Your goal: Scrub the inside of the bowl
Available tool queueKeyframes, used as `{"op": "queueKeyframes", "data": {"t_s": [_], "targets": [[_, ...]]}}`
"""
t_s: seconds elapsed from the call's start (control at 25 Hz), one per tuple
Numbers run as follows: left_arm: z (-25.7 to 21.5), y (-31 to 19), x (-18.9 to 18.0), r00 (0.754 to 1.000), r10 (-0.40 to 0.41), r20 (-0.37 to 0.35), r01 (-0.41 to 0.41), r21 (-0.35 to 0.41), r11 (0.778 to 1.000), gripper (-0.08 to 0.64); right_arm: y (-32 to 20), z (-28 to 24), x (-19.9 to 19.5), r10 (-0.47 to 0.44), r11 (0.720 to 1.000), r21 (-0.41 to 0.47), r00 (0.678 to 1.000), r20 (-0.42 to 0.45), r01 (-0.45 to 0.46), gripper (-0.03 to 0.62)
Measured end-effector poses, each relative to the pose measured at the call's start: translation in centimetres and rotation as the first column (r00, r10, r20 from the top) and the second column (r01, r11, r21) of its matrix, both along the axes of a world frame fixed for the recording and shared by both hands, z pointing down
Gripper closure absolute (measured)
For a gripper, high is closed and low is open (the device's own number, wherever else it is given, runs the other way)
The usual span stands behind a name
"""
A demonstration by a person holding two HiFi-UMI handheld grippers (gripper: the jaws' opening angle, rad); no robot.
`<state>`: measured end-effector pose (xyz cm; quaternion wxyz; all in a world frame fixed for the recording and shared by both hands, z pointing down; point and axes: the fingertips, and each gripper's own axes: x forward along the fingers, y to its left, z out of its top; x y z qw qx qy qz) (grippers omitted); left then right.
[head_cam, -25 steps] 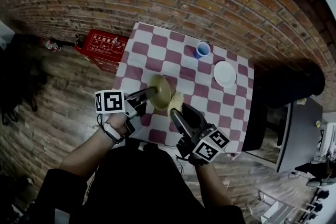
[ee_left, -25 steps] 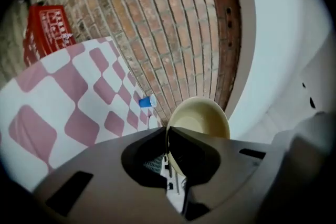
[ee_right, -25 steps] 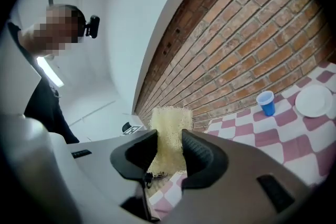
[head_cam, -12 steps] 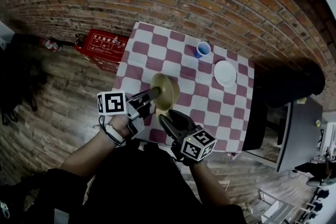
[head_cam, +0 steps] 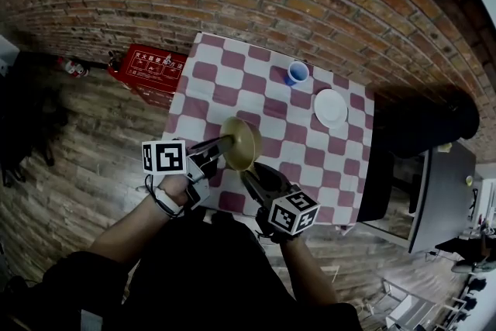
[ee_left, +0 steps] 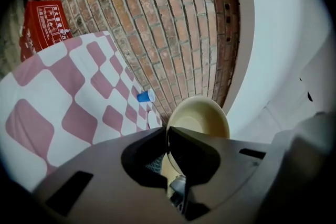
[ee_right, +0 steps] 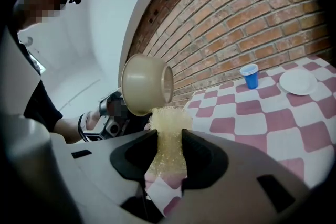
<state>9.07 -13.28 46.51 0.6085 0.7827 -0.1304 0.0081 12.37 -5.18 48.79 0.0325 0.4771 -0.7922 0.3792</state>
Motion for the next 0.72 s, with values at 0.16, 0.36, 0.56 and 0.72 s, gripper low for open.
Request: {"op": "queueKeyframes", "data": {"t_s": [0.16, 0.36, 0.56, 0.72], "targets": [[1.4, -0.2, -0.4, 0.996, 0.017, 0.085, -0.02, 0.029, 0.999, 0.534, 0.3, -0.2, 2.5, 0.063, 0.998, -0.003, 0.998, 0.013, -0.063, 0.437], [3.2, 0.4, -0.5, 0.983, 0.048, 0.177, -0.056, 0.042, 0.998, 0.534, 0.1, -0.6, 4.6, 0.119, 0.993, 0.006, 0.993, 0.018, -0.119, 0.437], [5.5, 0.3, -0.3, 0.957, 0.067, 0.282, -0.08, 0.036, 0.996, 0.534, -0.2, -0.6, 5.9, 0.16, 0.987, 0.01, 0.987, 0.021, -0.16, 0.437], [7.7, -0.2, 0.1, 0.94, 0.064, 0.335, -0.065, -0.009, 0.998, 0.532, 0.1, -0.2, 7.0, 0.205, 0.979, -0.005, 0.979, 0.026, -0.204, 0.437]]}}
